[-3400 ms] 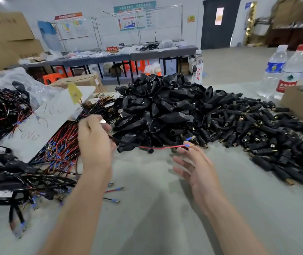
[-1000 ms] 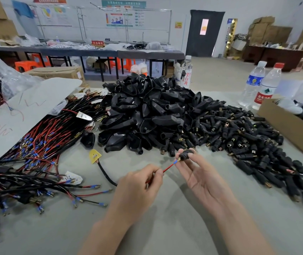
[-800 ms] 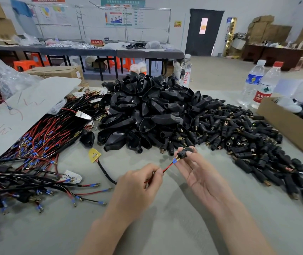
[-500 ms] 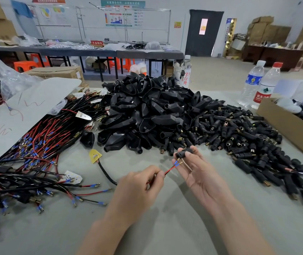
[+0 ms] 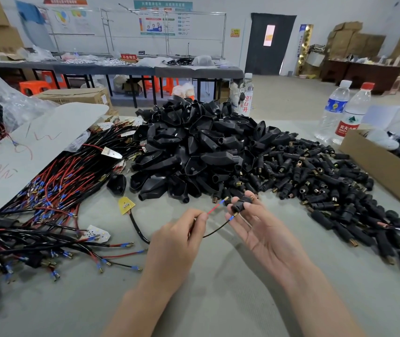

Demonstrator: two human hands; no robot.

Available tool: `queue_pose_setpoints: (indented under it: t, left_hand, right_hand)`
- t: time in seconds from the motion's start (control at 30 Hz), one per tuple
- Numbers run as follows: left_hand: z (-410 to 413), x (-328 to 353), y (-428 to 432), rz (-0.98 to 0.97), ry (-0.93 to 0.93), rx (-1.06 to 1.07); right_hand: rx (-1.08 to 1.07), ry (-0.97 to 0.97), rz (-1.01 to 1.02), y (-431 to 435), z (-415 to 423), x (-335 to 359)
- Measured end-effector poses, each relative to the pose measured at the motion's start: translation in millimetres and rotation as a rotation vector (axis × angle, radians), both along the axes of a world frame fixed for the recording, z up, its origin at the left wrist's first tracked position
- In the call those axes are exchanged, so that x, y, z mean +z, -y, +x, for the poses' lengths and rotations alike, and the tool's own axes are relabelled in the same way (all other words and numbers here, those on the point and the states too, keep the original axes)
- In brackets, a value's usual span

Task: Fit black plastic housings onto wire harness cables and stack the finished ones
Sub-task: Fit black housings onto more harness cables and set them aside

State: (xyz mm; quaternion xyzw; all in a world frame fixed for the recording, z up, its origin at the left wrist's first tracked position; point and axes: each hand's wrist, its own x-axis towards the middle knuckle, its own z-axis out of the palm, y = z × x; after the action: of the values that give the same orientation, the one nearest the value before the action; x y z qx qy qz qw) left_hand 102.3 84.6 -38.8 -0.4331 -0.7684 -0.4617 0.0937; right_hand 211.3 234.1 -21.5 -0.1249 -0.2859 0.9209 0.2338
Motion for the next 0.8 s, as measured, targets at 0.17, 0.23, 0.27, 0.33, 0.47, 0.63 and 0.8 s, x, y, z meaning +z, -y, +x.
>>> queue_pose_setpoints:
  t: [0.17, 0.23, 0.27, 0.33, 0.47, 0.63, 0.8]
  left_hand:
    - [-4.0, -1.0, -0.2, 0.032, 0.022, 0.047]
    - [-4.2, -0.3, 0.3, 0.042, 0.028, 0.053]
    - [-4.1, 0.2, 0.7, 0.046, 0.031, 0.057]
    - [-4.1, 0.8, 1.0, 0.046, 0.040, 0.070]
    - [-5.9, 0.1, 0.7, 0.046, 0.071, 0.107]
    - [-5.7, 0.4, 0.4, 0.057, 0.084, 0.129]
    - [-6.2, 1.9, 1.6, 0.074, 0.106, 0.145]
  right_hand:
    - [0.012, 0.013, 0.013, 0.4, -0.8, -0.6]
    - [0.022, 0.023, 0.018, 0.1, -0.6, -0.6]
    - [0.027, 0.027, 0.021, 0.0, -0.4, -0.8]
    - [0.039, 0.035, 0.028, 0.0, -0.5, -1.0]
    - [0.045, 0.035, 0.051, 0.9, -0.4, -1.3]
    - [0.032, 0.045, 0.093, 3.0, -0.9, -1.0]
    - [0.006, 0.068, 0.164, 6.7, 0.1, 1.5]
